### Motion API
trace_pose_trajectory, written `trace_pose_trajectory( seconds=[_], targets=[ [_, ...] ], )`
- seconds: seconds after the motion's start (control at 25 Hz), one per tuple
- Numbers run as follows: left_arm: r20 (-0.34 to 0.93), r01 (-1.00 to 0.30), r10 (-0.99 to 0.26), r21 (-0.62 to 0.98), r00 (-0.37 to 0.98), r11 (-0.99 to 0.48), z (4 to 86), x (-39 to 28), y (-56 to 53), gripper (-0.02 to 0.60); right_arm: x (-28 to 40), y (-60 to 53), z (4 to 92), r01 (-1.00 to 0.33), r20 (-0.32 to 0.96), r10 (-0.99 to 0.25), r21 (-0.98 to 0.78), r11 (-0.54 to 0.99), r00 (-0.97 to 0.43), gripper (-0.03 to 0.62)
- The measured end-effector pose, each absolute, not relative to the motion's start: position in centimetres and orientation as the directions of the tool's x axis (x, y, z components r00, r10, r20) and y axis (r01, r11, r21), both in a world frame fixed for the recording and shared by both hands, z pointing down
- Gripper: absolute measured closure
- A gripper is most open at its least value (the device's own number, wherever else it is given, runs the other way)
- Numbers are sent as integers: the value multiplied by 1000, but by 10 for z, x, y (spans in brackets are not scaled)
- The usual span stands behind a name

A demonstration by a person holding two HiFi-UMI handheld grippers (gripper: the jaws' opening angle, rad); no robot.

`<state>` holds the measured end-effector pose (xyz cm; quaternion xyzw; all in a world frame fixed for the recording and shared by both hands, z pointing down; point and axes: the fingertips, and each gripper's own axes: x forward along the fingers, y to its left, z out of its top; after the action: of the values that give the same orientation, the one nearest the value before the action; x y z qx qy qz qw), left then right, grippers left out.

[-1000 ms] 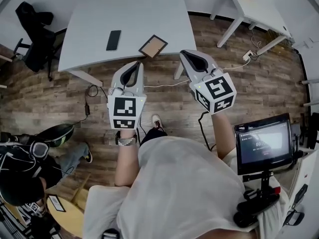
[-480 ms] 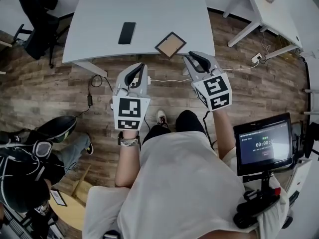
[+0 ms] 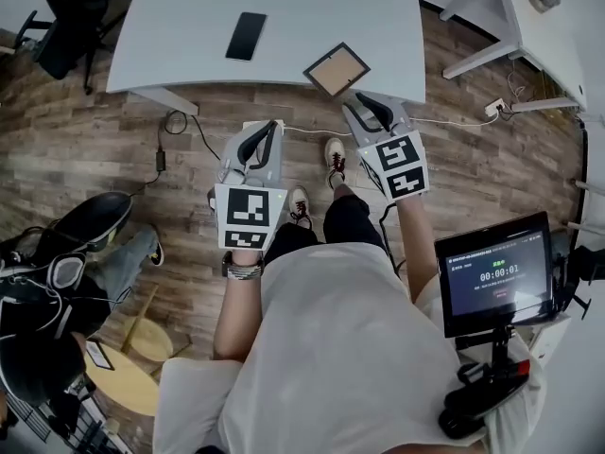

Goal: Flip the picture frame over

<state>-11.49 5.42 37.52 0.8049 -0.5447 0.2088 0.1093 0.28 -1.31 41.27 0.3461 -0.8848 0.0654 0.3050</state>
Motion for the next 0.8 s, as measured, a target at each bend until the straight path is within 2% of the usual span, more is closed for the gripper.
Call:
trace_pose_trajectory(
  seconds=[0.8],
  targets=[
    [598,-957,-763,23,244,-288,479,-131,6,577,-22,-73,568,-578,755,-409,49,815,-513,457]
  ],
)
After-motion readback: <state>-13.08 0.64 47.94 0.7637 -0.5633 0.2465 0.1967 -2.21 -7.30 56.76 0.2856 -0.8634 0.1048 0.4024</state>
